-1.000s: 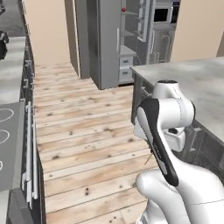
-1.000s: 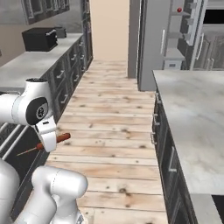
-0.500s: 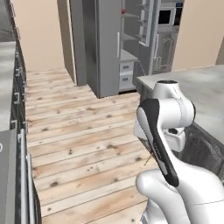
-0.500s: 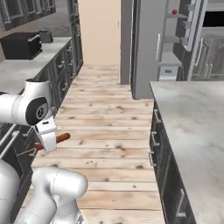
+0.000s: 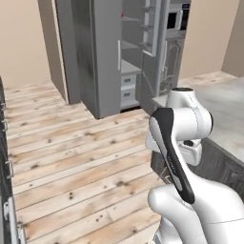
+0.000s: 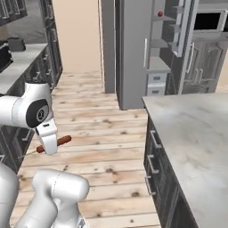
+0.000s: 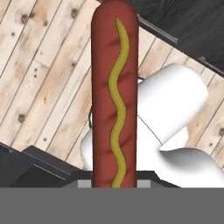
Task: Store the hot dog in the freezer for long-term storage. Close the freezer door after placing the cooked food.
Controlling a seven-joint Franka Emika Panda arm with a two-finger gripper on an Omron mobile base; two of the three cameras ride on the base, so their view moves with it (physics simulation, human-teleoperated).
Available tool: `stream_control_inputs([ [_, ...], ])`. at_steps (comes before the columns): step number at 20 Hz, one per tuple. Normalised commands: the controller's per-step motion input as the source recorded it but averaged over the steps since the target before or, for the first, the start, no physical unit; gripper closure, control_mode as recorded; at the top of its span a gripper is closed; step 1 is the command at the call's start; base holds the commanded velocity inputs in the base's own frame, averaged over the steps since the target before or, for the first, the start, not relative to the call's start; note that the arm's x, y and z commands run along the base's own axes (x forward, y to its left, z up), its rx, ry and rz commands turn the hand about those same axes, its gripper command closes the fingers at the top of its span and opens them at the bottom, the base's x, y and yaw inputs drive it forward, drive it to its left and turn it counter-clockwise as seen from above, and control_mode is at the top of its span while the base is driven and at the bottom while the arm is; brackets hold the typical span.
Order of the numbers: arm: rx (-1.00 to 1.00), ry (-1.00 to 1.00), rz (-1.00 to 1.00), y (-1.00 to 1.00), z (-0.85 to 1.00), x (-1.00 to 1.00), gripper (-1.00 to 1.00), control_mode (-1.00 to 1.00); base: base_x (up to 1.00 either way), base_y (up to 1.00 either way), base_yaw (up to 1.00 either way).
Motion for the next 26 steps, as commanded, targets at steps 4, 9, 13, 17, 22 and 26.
stream_control_inputs([
  [4, 0.0, 0.0, 0.0, 0.0, 0.0, 0.0, 1.0, 1.0, 1.0, 0.14, -0.18],
  [9, 0.0, 0.0, 0.0, 0.0, 0.0, 0.0, 1.0, 1.0, 0.9, 0.05, -0.18],
  [13, 0.0, 0.0, 0.0, 0.0, 0.0, 0.0, 1.0, 1.0, 0.74, 0.02, -0.22],
  [17, 0.0, 0.0, 0.0, 0.0, 0.0, 0.0, 1.0, 1.0, 0.76, 0.07, -0.29],
  [22, 0.0, 0.0, 0.0, 0.0, 0.0, 0.0, 1.0, 1.0, 0.84, 0.07, -0.33],
  [26, 0.0, 0.0, 0.0, 0.0, 0.0, 0.0, 1.0, 1.0, 0.74, 0.17, -0.33],
])
